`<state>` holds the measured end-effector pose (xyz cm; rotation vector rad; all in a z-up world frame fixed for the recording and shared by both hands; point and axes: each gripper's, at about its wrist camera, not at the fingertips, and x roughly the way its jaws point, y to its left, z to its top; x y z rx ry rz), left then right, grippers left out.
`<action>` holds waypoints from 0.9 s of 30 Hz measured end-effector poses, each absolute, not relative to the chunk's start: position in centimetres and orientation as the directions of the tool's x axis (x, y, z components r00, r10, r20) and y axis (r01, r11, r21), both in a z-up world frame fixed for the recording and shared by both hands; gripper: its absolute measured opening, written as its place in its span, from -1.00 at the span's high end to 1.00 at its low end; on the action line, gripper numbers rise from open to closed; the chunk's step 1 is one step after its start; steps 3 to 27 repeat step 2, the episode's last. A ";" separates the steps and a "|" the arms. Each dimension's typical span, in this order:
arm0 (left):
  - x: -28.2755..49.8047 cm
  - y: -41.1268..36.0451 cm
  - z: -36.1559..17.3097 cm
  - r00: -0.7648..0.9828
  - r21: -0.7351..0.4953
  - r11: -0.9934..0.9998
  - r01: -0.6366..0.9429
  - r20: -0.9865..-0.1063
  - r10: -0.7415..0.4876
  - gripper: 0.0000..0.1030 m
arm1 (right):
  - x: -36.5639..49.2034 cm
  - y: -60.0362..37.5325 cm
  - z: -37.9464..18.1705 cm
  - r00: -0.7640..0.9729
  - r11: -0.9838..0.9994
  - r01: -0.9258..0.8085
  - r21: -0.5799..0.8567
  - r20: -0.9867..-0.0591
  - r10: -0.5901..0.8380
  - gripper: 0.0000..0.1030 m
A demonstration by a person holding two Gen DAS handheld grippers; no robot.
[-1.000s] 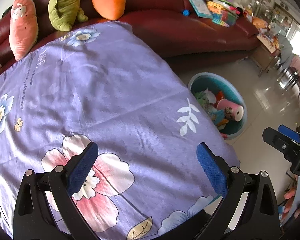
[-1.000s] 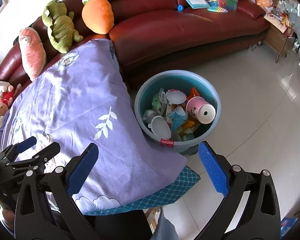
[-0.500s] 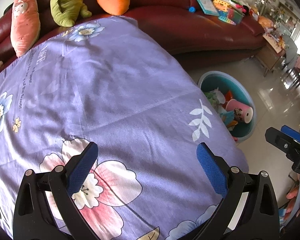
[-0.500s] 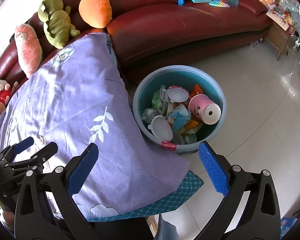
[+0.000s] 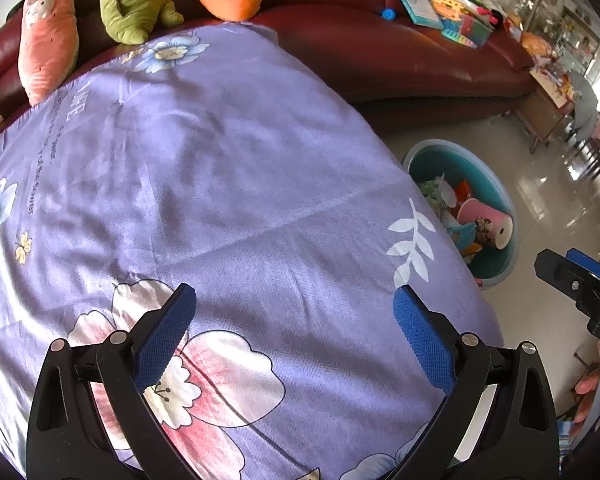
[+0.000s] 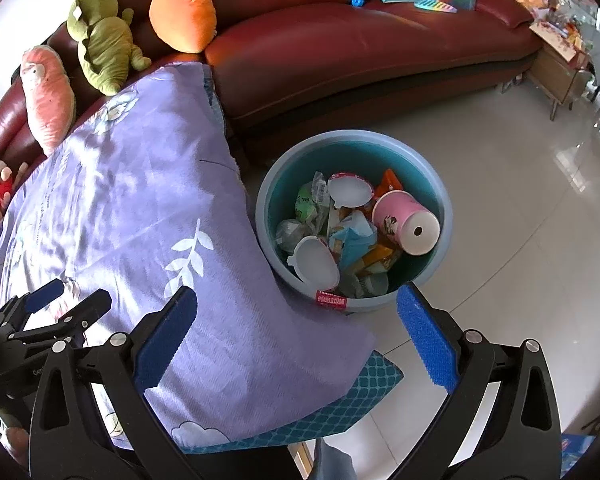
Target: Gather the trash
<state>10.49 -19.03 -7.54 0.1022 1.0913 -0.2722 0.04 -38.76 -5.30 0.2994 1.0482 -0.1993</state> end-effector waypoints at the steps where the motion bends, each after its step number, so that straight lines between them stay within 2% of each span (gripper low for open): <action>1: 10.5 -19.0 -7.6 0.430 -0.053 0.962 0.269 -0.887 -0.169 -0.92 | 0.1 -38.8 -5.3 0.487 0.942 0.303 0.147 -0.873 -0.020 -0.87; 27: 10.6 -19.0 -7.7 0.430 -0.053 0.962 0.268 -0.887 -0.168 -0.92 | 0.2 -38.8 -5.3 0.486 0.942 0.304 0.145 -0.874 -0.022 -0.87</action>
